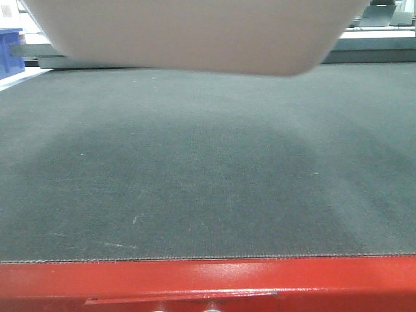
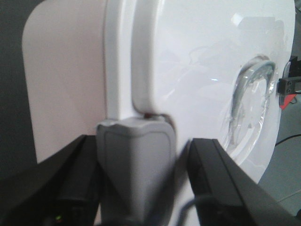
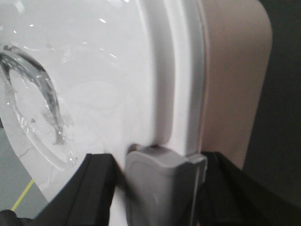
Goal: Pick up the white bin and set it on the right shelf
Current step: 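Lift the pink bin off the mat with both grippers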
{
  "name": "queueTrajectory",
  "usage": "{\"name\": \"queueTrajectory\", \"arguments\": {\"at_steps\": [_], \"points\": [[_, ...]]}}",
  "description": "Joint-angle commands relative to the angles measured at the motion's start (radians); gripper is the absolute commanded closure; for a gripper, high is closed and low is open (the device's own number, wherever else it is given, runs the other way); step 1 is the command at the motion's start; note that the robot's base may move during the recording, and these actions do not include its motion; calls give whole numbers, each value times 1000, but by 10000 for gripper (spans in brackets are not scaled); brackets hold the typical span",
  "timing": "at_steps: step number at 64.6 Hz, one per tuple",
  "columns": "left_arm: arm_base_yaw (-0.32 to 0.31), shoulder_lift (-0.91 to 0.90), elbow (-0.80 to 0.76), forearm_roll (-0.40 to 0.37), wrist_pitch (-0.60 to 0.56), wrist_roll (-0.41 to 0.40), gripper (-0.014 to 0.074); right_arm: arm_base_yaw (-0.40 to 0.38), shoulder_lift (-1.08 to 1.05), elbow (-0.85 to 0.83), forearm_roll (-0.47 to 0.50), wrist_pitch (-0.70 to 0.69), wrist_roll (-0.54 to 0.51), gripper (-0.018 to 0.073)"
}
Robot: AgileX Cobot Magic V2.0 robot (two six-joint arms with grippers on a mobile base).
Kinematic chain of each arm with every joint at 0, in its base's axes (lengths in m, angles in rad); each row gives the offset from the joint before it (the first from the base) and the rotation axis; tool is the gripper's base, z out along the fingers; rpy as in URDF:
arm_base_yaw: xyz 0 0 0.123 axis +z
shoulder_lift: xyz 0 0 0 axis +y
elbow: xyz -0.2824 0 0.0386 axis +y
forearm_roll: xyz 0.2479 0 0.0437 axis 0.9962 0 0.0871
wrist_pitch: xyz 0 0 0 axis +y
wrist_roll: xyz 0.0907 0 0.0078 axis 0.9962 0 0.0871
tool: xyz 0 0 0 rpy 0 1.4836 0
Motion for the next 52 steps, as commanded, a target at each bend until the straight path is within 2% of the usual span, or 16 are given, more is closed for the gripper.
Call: {"name": "queueTrajectory", "arguments": {"at_steps": [1,14,19,38,52], "points": [[-20,-81,-39,-178,140,2,335,11,-59,-29,189,131,-15,150],[-20,-131,-39,-173,140,0,335,11,-97,-29,206,99,-15,150],[-20,-135,-39,-171,140,-20,335,11,-105,-29,228,82,-18,150],[-20,-135,-39,-146,140,-20,335,11,-111,-32,342,79,-83,150],[-20,-135,-39,-148,126,-20,335,11,-111,-74,342,74,-92,150]]}}
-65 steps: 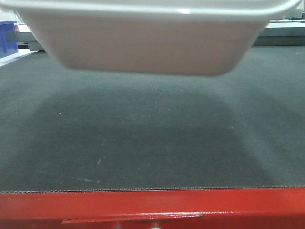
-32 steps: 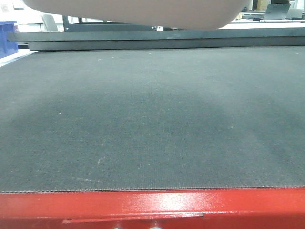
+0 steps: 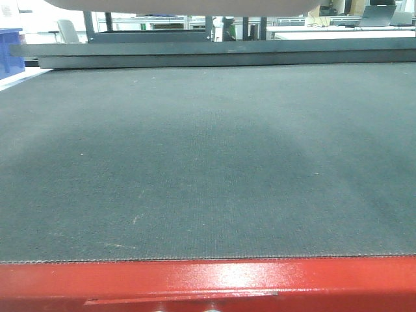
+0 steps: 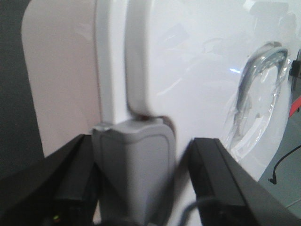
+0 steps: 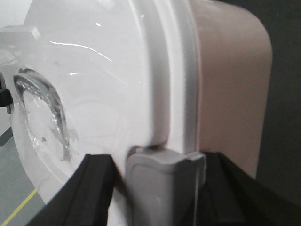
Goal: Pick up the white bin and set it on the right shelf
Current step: 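Lift the pink bin off the mat with both grippers, then hold the bin raised with both grippers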
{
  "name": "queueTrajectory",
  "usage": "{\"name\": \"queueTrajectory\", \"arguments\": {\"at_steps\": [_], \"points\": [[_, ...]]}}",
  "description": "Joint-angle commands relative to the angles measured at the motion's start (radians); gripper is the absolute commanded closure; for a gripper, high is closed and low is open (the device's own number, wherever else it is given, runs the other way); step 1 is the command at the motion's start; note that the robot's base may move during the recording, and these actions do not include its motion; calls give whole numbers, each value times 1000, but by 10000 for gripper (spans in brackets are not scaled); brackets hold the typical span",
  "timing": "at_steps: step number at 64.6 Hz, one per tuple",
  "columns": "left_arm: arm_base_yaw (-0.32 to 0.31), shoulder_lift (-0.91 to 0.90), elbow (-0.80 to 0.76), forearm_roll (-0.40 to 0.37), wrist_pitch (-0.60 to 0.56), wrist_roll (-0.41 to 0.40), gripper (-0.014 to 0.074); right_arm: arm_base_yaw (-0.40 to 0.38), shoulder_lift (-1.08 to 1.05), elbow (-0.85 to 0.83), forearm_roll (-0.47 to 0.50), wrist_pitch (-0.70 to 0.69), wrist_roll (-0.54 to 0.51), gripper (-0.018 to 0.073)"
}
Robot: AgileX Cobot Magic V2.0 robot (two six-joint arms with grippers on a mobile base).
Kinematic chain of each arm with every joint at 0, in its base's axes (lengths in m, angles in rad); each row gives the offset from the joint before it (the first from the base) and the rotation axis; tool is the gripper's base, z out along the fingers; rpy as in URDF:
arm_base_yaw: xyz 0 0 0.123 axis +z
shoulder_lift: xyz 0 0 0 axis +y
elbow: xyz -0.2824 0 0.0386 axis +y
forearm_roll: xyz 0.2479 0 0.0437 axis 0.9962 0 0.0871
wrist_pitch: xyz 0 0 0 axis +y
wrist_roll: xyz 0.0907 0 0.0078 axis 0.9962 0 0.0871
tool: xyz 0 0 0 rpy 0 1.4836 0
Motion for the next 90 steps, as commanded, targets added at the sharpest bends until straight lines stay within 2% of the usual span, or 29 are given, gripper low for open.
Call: {"name": "queueTrajectory", "arguments": {"at_steps": [1,30,43,90], "points": [[-25,-26,-38,-183,128,11,335,18,-34,-65,231,107,-11,150],[-25,-26,-38,-224,46,11,335,18,-34,-77,181,115,-11,150],[-25,-26,-38,-265,-5,18,335,18,-34,-71,163,115,-10,150],[-25,-26,-38,-260,4,18,335,18,-32,-71,155,96,-9,150]]}}
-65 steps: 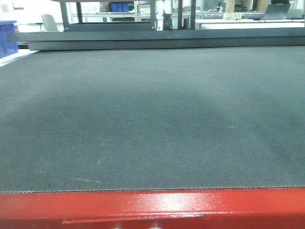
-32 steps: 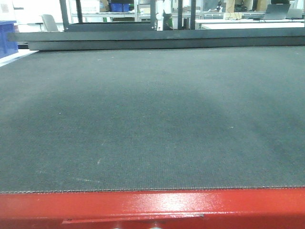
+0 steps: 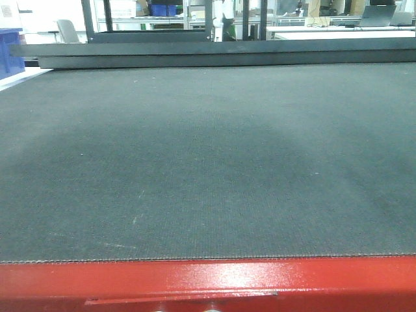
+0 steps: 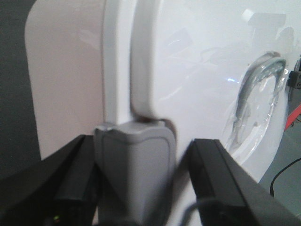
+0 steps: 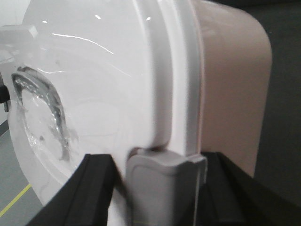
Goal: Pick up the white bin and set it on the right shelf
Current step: 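Hold the bin raised with both grippers, then drive the base away from the table while holding the bin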
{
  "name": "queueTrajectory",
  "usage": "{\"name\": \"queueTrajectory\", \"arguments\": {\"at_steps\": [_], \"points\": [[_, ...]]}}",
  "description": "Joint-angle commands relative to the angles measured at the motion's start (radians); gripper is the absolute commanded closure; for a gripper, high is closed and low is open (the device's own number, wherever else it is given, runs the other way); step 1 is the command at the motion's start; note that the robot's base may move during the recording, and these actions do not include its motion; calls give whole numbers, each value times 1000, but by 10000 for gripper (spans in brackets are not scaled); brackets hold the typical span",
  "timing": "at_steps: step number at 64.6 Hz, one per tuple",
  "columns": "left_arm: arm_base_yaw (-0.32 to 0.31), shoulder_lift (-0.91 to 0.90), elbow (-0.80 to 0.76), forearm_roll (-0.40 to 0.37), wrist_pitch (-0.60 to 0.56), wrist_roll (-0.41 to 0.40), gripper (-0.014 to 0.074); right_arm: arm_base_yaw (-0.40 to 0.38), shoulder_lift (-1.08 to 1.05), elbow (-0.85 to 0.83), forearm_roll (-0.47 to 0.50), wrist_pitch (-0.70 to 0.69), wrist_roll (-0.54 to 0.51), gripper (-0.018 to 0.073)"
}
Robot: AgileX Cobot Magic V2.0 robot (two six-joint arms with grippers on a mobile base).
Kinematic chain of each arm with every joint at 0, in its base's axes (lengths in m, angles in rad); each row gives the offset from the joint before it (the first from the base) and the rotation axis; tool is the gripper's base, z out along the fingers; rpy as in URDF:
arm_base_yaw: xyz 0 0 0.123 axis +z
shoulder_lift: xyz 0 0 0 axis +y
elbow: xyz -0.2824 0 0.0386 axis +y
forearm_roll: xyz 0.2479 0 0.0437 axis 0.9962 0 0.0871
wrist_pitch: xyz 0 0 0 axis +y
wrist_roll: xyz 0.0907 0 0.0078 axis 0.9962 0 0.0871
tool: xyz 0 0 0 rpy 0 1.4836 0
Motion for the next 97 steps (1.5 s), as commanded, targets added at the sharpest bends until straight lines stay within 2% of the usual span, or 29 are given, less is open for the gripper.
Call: {"name": "queueTrajectory", "arguments": {"at_steps": [1,97], "points": [[-25,-26,-38,-212,40,12,335,18,-30,-33,170,109,-2,150],[-25,-26,-38,-212,40,12,335,18,-29,-33,170,98,-2,150]]}}
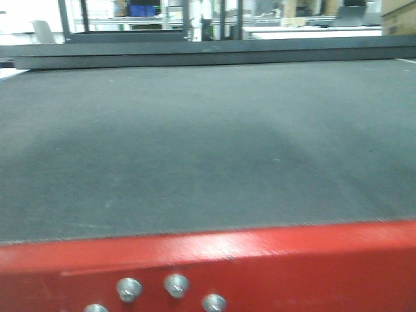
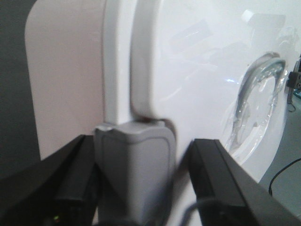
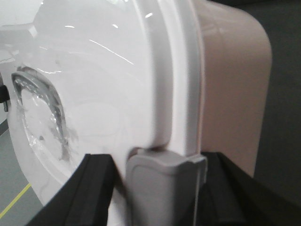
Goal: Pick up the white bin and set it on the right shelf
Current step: 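Drive the base away from the table while holding the bin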
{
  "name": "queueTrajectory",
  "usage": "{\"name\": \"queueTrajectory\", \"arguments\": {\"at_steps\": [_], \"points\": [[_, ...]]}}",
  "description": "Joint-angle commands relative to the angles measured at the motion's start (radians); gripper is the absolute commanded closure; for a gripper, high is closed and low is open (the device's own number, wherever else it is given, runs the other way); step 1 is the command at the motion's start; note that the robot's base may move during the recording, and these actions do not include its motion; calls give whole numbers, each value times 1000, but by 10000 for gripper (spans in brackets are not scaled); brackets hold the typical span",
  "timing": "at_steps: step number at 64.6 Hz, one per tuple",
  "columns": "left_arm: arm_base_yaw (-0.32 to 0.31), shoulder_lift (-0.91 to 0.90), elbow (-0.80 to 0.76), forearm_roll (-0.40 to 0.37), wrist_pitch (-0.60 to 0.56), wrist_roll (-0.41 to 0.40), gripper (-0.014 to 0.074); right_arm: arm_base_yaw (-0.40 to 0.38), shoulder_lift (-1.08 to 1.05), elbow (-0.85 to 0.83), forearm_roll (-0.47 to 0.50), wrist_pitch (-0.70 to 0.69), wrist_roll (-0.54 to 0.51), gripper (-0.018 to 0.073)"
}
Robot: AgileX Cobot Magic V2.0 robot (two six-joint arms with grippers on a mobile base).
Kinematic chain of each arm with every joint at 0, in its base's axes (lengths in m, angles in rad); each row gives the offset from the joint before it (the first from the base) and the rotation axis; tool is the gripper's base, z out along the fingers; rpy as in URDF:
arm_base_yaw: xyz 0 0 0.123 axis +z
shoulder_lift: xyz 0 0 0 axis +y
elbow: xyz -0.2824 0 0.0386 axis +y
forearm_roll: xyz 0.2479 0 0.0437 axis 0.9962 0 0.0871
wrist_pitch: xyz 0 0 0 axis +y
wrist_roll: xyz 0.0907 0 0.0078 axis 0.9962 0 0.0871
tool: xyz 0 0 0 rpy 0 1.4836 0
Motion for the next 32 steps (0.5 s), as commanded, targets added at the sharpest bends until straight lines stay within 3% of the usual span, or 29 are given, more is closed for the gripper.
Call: {"name": "queueTrajectory", "arguments": {"at_steps": [1,32], "points": [[-25,-26,-38,-210,42,11,335,18,-29,-33,170,98,-4,150],[-25,-22,-38,-210,44,11,335,18,-29,-33,170,98,-4,150]]}}
